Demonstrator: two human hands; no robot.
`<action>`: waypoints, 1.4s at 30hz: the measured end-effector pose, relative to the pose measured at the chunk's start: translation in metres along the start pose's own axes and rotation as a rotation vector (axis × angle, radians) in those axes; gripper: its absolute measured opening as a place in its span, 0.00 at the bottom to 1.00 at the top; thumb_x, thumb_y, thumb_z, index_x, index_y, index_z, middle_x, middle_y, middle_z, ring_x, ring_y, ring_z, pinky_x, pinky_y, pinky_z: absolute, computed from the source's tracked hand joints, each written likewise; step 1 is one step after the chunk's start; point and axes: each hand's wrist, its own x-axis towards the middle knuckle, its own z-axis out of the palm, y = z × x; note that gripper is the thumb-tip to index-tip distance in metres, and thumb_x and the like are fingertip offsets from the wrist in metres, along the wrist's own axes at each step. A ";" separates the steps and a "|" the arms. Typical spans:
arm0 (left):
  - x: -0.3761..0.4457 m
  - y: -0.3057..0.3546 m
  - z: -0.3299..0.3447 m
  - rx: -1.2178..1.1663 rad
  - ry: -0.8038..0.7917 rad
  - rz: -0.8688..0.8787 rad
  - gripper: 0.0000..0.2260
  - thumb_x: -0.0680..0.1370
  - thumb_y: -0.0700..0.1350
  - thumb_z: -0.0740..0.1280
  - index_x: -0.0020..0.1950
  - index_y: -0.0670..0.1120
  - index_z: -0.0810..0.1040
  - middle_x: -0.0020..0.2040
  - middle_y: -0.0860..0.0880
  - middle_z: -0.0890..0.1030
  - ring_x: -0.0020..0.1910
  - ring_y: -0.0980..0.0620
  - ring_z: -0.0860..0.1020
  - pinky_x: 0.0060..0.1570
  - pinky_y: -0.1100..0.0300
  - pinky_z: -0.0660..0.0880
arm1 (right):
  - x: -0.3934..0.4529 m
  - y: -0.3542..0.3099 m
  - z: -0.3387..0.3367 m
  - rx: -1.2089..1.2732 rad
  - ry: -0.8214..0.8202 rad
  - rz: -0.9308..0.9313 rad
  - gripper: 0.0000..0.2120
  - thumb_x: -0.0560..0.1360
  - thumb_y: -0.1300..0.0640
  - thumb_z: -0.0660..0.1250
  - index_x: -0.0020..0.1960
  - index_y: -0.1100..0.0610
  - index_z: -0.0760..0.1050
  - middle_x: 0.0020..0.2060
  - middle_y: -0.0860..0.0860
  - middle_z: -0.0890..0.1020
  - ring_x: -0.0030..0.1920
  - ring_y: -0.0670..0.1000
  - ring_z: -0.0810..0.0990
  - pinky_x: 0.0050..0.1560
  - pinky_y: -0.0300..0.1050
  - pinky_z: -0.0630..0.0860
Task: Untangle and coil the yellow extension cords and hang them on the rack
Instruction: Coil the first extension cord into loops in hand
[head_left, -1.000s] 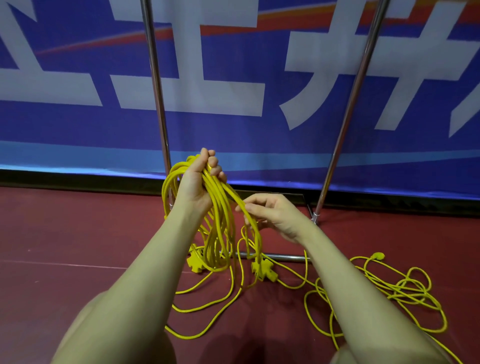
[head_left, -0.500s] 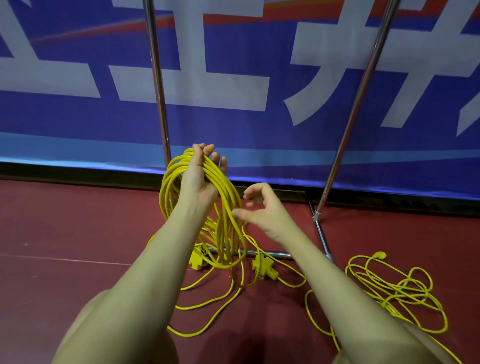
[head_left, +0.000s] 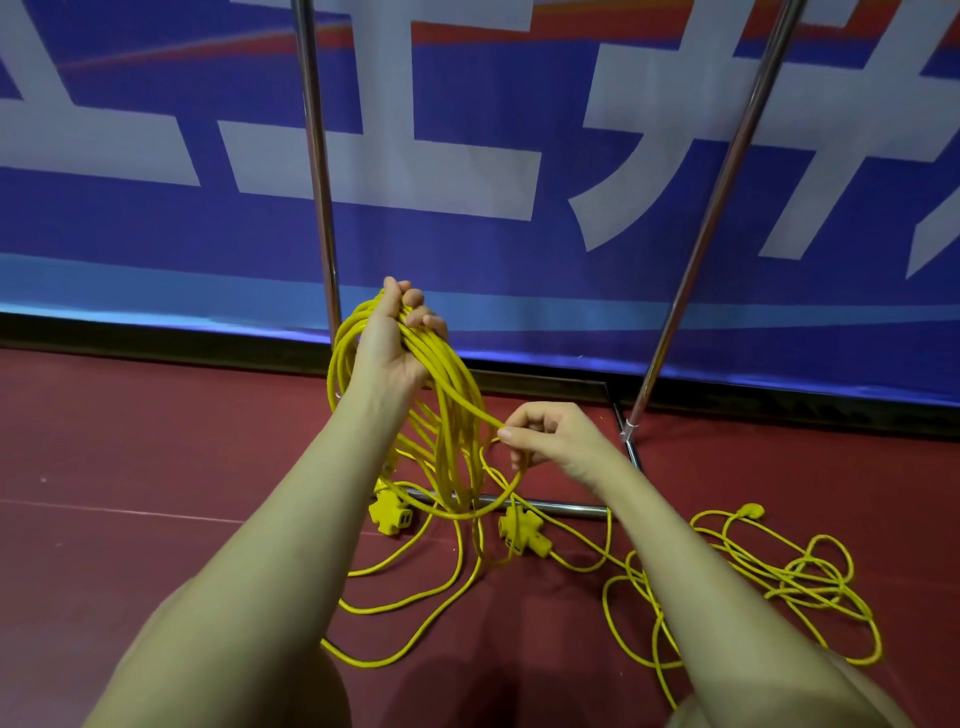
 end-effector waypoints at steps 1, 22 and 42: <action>0.000 0.000 0.000 0.003 -0.021 -0.018 0.14 0.83 0.48 0.55 0.39 0.45 0.68 0.22 0.53 0.69 0.17 0.60 0.64 0.19 0.70 0.65 | -0.001 -0.001 0.000 -0.011 -0.014 0.002 0.09 0.76 0.65 0.65 0.37 0.59 0.74 0.26 0.50 0.76 0.27 0.45 0.76 0.32 0.35 0.75; 0.000 0.023 0.003 -0.159 -0.322 -0.070 0.21 0.83 0.48 0.54 0.35 0.40 0.74 0.21 0.52 0.66 0.16 0.58 0.64 0.16 0.69 0.62 | 0.014 0.028 0.032 0.295 -0.038 0.220 0.15 0.82 0.60 0.53 0.43 0.59 0.76 0.35 0.50 0.82 0.37 0.44 0.81 0.42 0.33 0.75; -0.006 0.017 -0.002 -0.077 -0.118 0.001 0.15 0.83 0.48 0.55 0.40 0.43 0.71 0.22 0.53 0.66 0.17 0.60 0.65 0.18 0.70 0.65 | -0.002 0.042 -0.012 0.128 0.283 0.019 0.09 0.74 0.60 0.68 0.35 0.56 0.81 0.30 0.49 0.82 0.35 0.45 0.78 0.43 0.39 0.72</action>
